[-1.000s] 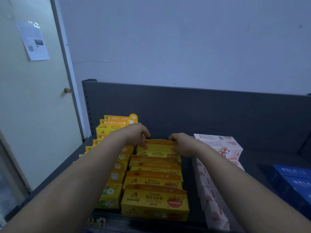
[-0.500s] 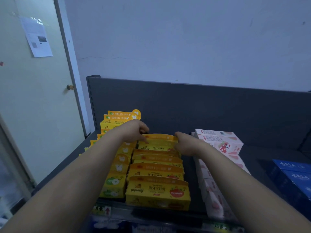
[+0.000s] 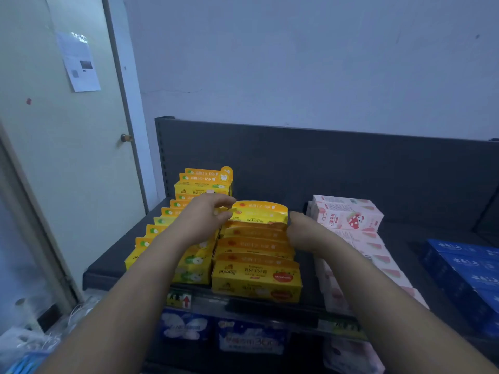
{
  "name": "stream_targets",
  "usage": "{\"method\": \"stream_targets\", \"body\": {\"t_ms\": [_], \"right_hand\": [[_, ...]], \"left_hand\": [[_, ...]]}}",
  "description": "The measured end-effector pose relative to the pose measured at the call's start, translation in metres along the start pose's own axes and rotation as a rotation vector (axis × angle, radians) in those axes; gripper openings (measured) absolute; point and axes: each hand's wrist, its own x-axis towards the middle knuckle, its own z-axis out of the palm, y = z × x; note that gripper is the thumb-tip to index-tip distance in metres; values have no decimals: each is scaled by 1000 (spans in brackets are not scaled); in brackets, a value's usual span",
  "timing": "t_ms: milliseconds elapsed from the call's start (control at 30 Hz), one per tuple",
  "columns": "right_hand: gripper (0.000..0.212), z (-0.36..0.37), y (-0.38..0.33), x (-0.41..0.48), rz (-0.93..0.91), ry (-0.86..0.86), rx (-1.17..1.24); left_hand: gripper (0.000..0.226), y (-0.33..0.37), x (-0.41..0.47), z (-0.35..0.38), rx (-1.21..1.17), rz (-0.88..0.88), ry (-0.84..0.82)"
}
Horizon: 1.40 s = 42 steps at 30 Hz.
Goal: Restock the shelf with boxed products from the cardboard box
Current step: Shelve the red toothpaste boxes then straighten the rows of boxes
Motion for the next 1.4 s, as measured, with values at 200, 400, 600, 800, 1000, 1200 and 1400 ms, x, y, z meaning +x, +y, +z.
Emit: {"method": "stream_targets", "body": {"t_ms": [200, 400, 600, 800, 1000, 1200, 1400], "right_hand": [[31, -1, 2, -45, -49, 28, 154], [29, 27, 7, -59, -75, 43, 351], [21, 48, 7, -61, -15, 76, 575], [25, 46, 12, -68, -5, 59, 572], [29, 51, 12, -71, -6, 28, 601], [30, 57, 10, -72, -42, 23, 590], [29, 54, 11, -75, -25, 38, 568]], "left_hand": [[39, 4, -36, 3, 54, -7, -2], [52, -1, -61, 12, 89, -12, -106], [57, 0, -72, 17, 262, 32, -107], [58, -1, -78, 20, 297, 26, -113], [57, 1, -79, 20, 280, 21, -99], [58, -1, -83, 21, 247, 23, -76], [56, 0, -87, 20, 217, 38, -39]]}}
